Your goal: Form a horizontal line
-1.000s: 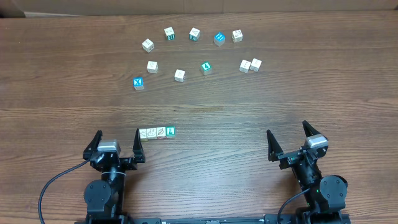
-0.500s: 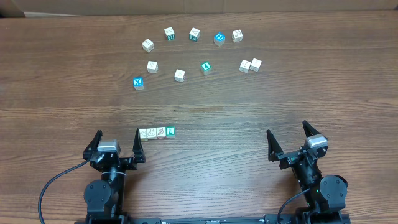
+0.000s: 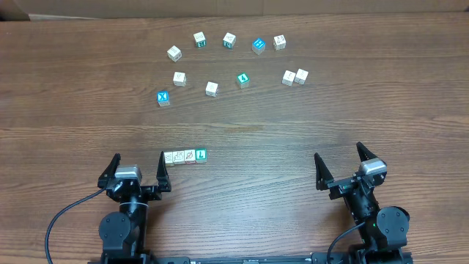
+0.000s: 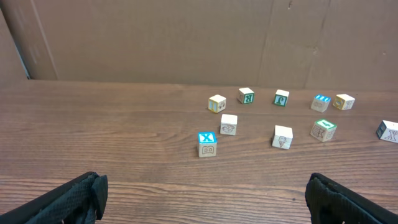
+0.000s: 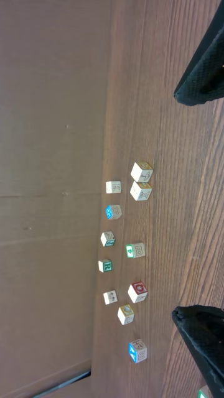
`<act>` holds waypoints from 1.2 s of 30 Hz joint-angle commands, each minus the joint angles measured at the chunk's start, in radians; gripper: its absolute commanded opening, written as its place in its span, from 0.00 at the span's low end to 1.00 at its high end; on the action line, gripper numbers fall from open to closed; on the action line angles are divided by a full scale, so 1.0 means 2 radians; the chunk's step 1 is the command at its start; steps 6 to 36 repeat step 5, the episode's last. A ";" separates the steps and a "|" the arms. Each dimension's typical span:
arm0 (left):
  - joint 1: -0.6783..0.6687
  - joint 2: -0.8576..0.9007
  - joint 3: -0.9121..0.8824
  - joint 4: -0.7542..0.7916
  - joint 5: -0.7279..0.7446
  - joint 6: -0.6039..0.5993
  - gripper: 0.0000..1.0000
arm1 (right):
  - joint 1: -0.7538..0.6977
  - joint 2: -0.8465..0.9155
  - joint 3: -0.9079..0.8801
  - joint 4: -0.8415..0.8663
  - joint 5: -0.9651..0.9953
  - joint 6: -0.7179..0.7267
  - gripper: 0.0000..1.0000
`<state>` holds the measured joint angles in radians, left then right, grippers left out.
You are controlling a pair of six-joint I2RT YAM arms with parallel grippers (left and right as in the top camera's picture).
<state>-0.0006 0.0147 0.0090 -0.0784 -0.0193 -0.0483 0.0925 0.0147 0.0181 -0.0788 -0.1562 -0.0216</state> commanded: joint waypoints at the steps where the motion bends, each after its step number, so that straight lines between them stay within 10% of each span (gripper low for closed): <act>1: -0.003 -0.005 -0.002 0.002 -0.003 0.010 1.00 | 0.002 -0.006 -0.005 0.003 0.003 -0.005 1.00; 36: -0.003 -0.005 -0.002 0.002 -0.003 0.010 1.00 | 0.002 -0.006 -0.005 0.003 0.003 -0.005 1.00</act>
